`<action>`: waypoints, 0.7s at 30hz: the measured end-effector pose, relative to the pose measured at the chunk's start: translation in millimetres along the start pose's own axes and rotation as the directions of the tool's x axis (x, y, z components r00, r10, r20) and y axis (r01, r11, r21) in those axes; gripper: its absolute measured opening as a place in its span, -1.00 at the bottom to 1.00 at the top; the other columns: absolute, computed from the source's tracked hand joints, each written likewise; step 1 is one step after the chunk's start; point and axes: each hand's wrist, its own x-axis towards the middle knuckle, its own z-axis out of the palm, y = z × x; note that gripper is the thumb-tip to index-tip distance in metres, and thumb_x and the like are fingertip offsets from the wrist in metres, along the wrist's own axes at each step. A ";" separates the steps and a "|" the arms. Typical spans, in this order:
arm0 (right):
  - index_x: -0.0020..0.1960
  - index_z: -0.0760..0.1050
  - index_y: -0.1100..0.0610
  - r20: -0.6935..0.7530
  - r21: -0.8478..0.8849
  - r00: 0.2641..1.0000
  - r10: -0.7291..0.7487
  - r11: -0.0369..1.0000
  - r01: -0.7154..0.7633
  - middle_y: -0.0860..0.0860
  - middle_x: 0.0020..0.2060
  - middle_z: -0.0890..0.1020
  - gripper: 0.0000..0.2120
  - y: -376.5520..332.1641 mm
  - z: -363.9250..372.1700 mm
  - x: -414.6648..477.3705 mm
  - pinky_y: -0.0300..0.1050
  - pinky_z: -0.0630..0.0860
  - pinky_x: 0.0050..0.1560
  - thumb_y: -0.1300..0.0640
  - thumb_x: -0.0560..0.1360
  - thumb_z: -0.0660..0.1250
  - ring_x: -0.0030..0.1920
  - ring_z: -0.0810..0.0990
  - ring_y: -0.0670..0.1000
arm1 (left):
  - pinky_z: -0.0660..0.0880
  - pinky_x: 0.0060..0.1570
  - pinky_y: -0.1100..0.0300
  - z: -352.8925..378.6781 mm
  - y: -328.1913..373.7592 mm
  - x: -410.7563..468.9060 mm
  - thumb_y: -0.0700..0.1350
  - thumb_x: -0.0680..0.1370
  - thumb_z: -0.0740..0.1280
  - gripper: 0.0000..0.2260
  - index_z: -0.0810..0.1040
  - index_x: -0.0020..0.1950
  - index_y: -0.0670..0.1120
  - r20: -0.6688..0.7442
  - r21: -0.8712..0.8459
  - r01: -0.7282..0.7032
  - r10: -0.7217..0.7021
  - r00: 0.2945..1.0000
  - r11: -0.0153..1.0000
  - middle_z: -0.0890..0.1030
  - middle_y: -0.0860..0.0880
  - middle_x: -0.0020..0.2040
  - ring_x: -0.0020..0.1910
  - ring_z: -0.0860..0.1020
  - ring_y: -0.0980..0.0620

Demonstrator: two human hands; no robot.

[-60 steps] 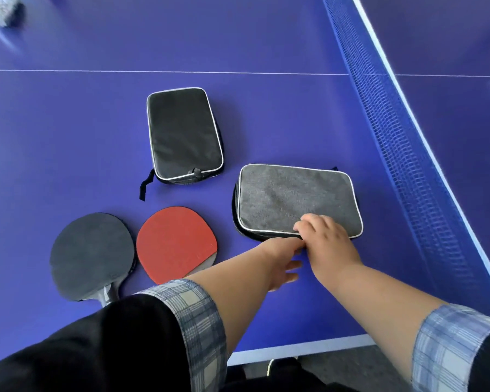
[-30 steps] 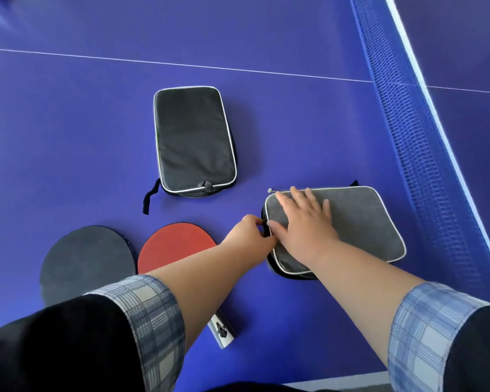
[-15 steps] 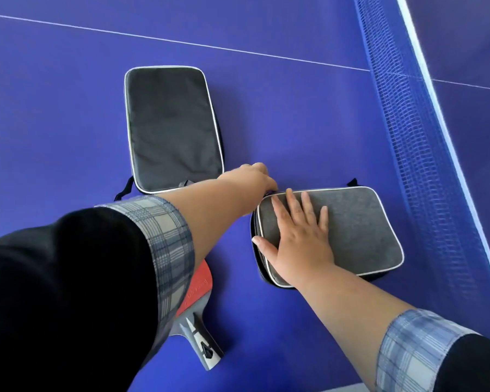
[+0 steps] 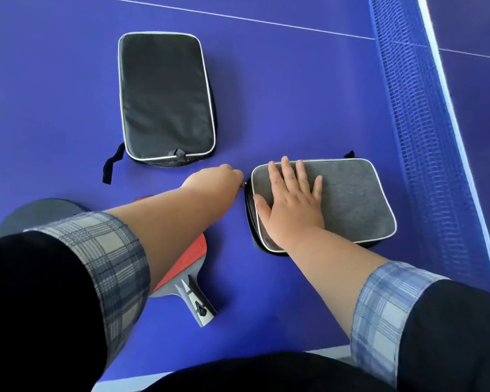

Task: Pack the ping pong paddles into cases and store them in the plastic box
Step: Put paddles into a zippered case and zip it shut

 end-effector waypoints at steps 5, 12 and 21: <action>0.63 -0.05 -0.03 0.000 0.014 1.000 -0.001 1.000 0.001 -0.01 0.64 0.02 -0.37 -1.8 4.4 5.0 0.35 -0.15 0.54 -0.20 0.61 -0.10 0.62 -0.11 0.11 | 0.40 -0.30 0.00 21.5 17.5 -41.7 -0.18 0.57 0.21 -0.86 0.33 -0.12 0.04 0.109 -0.064 0.029 -0.022 0.994 0.998 0.29 0.04 -0.21 -0.26 0.44 -0.13; 0.63 0.02 0.00 -0.040 0.076 0.999 -0.029 0.997 0.032 0.01 0.63 0.06 -0.43 0.7 6.5 8.1 0.37 -0.15 0.51 -0.09 0.64 -0.03 0.62 -0.06 0.13 | 0.41 -0.30 0.09 40.2 73.9 -92.5 -0.17 0.58 0.20 -0.83 0.33 -0.18 0.02 0.223 -0.124 0.103 -0.073 0.972 0.987 0.45 0.01 -0.13 -0.24 0.48 -0.08; 0.63 -0.05 -0.05 0.138 0.244 0.985 -0.102 0.967 0.066 0.00 0.64 -0.07 -0.41 9.8 -13.8 14.8 0.34 -0.24 0.50 0.04 0.67 0.10 0.62 -0.20 0.12 | 0.55 -0.05 0.00 36.2 133.4 -119.8 -0.11 0.65 0.15 -0.80 0.54 0.08 -0.14 0.178 -0.391 0.339 -0.291 0.940 0.856 0.61 -0.09 -0.02 -0.15 0.54 -0.08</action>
